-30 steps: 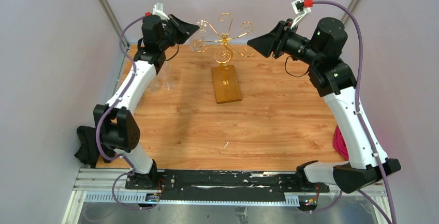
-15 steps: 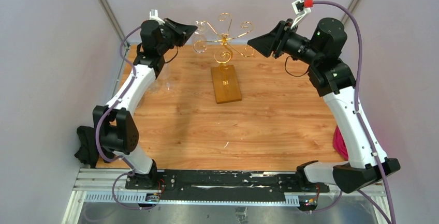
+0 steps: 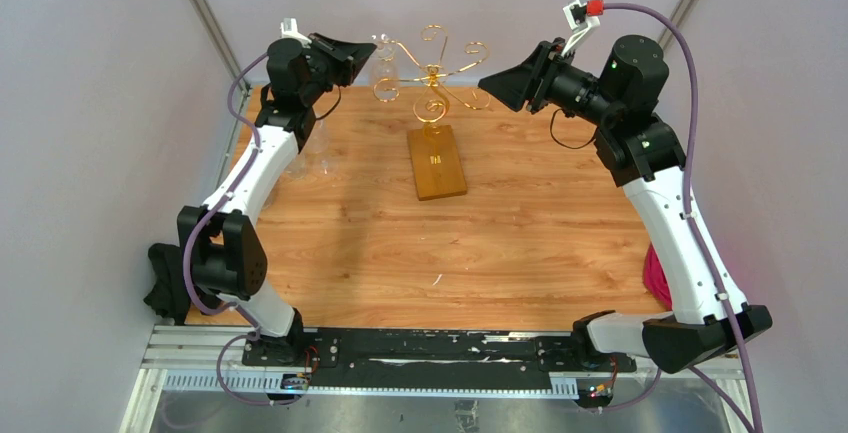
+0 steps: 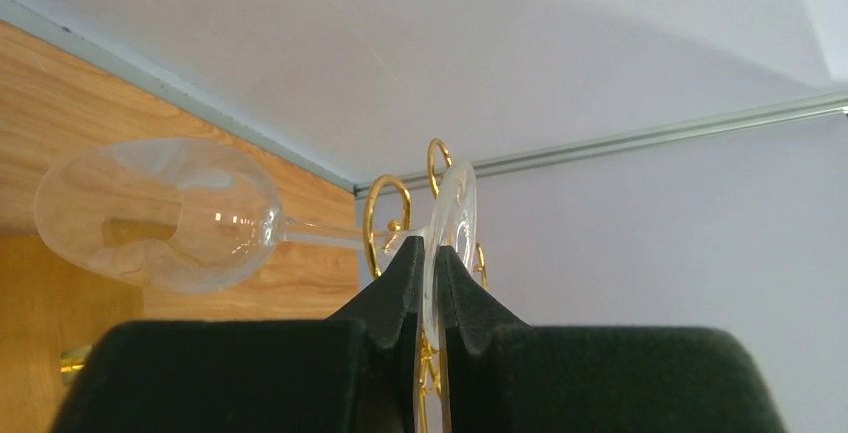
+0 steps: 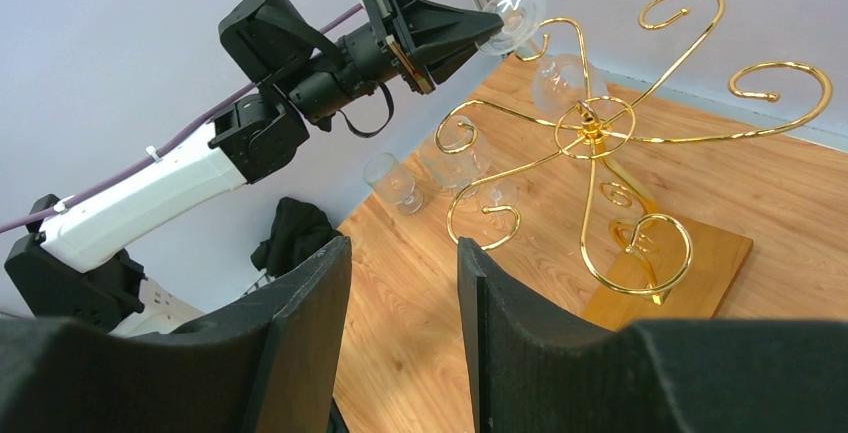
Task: Turn the mug right side up
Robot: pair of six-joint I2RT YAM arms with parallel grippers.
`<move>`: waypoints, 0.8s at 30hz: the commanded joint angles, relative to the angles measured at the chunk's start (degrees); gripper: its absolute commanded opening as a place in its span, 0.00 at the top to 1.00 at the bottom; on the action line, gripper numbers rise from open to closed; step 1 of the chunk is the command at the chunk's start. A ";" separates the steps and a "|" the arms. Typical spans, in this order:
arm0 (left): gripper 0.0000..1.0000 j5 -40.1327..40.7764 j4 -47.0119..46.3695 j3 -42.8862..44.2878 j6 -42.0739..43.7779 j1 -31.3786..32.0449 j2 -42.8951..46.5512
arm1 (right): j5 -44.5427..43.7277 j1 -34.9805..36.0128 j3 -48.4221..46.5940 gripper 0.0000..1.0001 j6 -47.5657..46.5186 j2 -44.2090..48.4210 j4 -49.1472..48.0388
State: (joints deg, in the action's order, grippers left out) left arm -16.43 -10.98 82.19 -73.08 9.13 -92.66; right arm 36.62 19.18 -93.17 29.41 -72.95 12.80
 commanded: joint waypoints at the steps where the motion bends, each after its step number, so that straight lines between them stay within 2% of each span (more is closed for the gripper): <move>1: 1.00 0.42 -3.72 4.31 -1.04 -0.60 -1.17 | 1.33 -1.05 0.62 0.52 0.48 0.35 -2.09; 14: 1.00 -1.40 -3.69 9.13 -1.89 -0.22 -5.70 | 1.61 -1.64 1.05 0.52 1.09 0.42 -2.77; 24: 1.00 -2.73 -3.69 12.99 -2.16 2.47 -8.80 | 1.87 -2.31 1.64 0.52 1.38 0.67 -3.31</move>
State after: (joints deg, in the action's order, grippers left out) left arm -18.28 -10.87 92.20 -74.61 10.57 -100.82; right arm 37.50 17.93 -92.25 30.46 -72.93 11.49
